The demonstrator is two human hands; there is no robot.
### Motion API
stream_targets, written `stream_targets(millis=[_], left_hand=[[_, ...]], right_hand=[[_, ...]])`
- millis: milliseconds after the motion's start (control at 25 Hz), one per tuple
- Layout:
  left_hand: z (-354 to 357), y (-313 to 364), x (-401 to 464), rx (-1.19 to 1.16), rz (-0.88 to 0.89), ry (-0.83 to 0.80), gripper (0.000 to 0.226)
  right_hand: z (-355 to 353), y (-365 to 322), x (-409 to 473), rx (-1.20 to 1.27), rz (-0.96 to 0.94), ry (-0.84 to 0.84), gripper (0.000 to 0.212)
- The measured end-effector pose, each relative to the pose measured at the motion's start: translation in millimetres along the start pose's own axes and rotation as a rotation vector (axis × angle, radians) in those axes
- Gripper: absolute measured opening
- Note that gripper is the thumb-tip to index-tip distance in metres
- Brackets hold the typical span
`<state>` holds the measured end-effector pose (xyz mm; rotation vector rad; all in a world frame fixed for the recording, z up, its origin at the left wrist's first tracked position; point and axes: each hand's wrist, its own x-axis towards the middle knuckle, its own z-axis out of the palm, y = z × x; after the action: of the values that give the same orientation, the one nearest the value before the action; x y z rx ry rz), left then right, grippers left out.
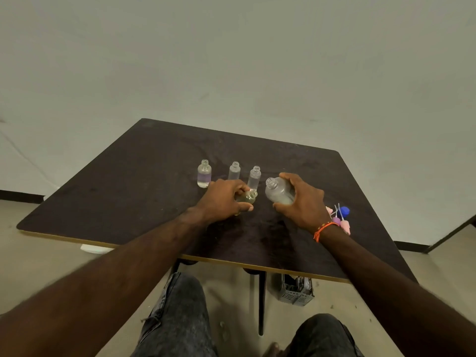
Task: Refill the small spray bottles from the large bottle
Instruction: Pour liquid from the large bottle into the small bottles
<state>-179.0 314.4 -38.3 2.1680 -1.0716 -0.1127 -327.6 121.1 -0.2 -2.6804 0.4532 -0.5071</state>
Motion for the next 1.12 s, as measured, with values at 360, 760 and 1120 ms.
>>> stream_targets(millis=[360,760,1120], left_hand=[[10.9,-0.6,2.6,0.118,0.022,0.071,0.048],[11.9,-1.4,7.4,0.157,0.045,0.077,0.048],[10.3,1.9,7.2,0.186,0.058,0.059,0.047]], right_hand=[[-3.6,1.3,2.3,-0.306,-0.093,-0.041,0.077],[-1.8,-2.6,3.4,-0.410,-0.154,-0.055,0.078],[-8.3,0.0,7.3,-0.468,-0.152,-0.047,0.081]])
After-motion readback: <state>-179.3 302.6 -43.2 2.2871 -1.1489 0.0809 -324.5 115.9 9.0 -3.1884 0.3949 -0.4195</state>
